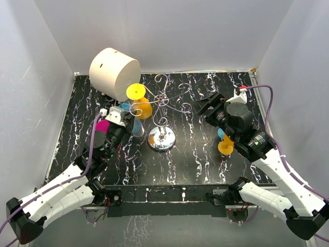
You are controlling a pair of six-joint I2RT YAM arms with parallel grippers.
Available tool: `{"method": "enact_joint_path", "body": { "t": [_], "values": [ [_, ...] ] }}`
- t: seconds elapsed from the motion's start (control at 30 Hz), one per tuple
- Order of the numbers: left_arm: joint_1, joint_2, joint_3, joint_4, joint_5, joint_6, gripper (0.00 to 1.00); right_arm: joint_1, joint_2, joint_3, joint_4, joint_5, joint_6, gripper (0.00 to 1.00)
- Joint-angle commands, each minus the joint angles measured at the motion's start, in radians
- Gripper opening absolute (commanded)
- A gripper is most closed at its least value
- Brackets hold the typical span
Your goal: Place the wine glass upside down on the wine glass rack
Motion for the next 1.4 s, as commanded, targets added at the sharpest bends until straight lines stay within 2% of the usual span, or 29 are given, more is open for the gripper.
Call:
{"method": "enact_joint_path", "body": {
  "t": [0.0, 0.4, 0.77, 1.1, 1.2, 1.3, 1.37],
  "values": [
    [-0.003, -0.044, -0.009, 0.031, -0.005, -0.008, 0.00, -0.003, 0.002, 0.020, 0.058, -0.007, 0.004, 0.70],
    [-0.002, -0.106, -0.020, -0.048, 0.124, 0.028, 0.00, -0.003, 0.001, 0.013, 0.059, -0.010, 0.015, 0.70],
    [-0.002, -0.022, 0.015, -0.110, 0.222, 0.073, 0.00, -0.003, -0.005, 0.013, 0.056, -0.010, 0.021, 0.69],
    [-0.002, 0.020, 0.026, -0.123, 0.201, 0.063, 0.00, -0.003, -0.018, 0.012, 0.048, -0.001, 0.025, 0.69],
    [-0.002, 0.014, 0.022, -0.127, 0.190, 0.053, 0.10, -0.003, -0.019, 0.013, 0.049, -0.001, 0.025, 0.69],
    [-0.003, 0.001, 0.030, -0.155, 0.183, 0.031, 0.26, -0.003, -0.017, 0.014, 0.048, -0.003, 0.026, 0.69],
    [-0.002, -0.015, 0.035, -0.167, 0.190, 0.017, 0.40, -0.003, -0.017, 0.014, 0.044, -0.003, 0.026, 0.69]
  ]
}}
